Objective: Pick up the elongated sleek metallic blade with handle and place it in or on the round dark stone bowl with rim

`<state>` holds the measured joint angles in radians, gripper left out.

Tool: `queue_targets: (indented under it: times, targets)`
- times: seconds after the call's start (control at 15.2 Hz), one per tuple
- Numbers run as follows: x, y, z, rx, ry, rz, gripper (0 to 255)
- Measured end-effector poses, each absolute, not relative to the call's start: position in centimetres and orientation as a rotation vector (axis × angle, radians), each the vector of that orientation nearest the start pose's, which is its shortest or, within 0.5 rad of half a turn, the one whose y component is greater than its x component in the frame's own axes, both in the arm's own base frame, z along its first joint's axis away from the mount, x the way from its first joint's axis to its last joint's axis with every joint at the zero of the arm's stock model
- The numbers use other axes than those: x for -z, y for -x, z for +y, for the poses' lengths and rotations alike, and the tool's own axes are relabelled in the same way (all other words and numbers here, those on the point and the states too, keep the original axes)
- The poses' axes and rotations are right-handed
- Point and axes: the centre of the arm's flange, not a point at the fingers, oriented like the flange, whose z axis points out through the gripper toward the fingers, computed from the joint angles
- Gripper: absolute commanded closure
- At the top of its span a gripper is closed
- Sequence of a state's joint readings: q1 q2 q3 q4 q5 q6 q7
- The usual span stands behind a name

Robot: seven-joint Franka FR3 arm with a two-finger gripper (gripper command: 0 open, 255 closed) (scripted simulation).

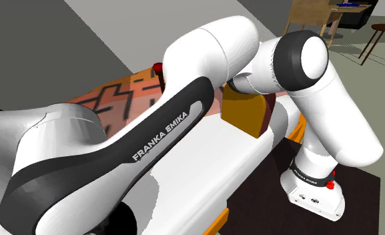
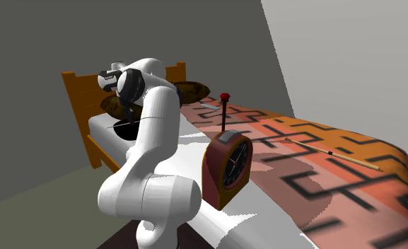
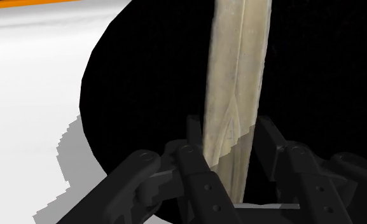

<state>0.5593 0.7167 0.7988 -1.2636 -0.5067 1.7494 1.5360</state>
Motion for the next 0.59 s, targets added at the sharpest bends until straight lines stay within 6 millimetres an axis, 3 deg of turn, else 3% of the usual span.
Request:
queue_targets:
  times: [0.26, 0.33, 0.59]
  targets:
    - [-41.39, -33.20, 63.51, 0.000, 3.156, 0.320, 255]
    - [-41.41, -33.22, 63.54, 0.000, 3.157, 0.321, 0]
    - [-41.17, -33.34, 63.47, -0.002, 3.162, 0.324, 0]
